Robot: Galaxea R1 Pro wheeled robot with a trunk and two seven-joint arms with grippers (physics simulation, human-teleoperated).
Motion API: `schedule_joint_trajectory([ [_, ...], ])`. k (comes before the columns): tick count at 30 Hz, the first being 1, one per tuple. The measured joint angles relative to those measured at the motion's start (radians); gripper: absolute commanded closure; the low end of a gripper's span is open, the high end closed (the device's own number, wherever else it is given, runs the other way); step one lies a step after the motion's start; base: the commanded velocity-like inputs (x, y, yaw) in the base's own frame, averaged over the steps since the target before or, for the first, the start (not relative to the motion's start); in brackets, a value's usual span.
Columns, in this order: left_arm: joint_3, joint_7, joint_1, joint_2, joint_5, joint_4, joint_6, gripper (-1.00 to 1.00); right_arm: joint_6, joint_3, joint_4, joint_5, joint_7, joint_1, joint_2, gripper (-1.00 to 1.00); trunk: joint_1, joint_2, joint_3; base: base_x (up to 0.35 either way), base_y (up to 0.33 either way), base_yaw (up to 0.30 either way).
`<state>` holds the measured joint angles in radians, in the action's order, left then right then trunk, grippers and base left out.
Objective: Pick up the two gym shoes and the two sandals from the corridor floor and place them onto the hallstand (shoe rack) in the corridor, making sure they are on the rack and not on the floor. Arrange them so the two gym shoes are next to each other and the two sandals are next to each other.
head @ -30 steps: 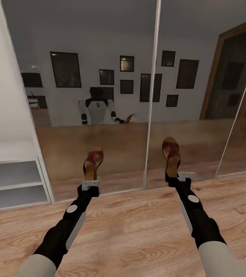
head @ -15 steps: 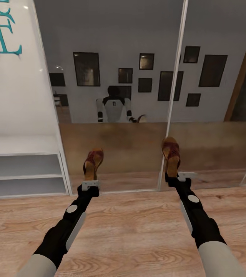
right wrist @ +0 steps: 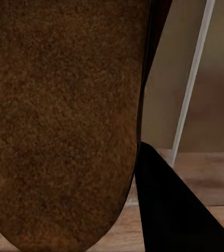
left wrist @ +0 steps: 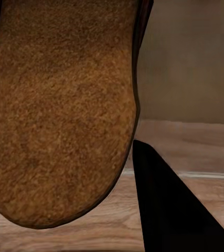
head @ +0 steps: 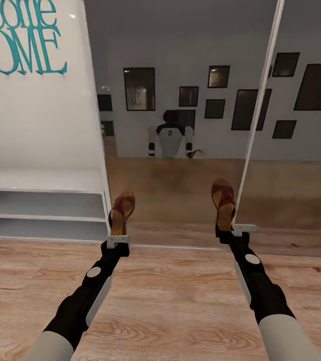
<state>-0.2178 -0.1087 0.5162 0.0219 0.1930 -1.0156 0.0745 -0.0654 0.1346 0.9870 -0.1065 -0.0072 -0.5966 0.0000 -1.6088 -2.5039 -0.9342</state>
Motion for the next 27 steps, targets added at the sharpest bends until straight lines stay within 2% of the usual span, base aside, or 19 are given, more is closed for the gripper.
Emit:
schedule_joint_trajectory([
  [27,0.000,0.000,0.000,0.000,0.000,0.000,0.000,1.00,0.000,0.000,0.000,0.000,0.000,0.000,0.000,1.00,0.000,0.000,-0.018,0.000,0.000,0.290],
])
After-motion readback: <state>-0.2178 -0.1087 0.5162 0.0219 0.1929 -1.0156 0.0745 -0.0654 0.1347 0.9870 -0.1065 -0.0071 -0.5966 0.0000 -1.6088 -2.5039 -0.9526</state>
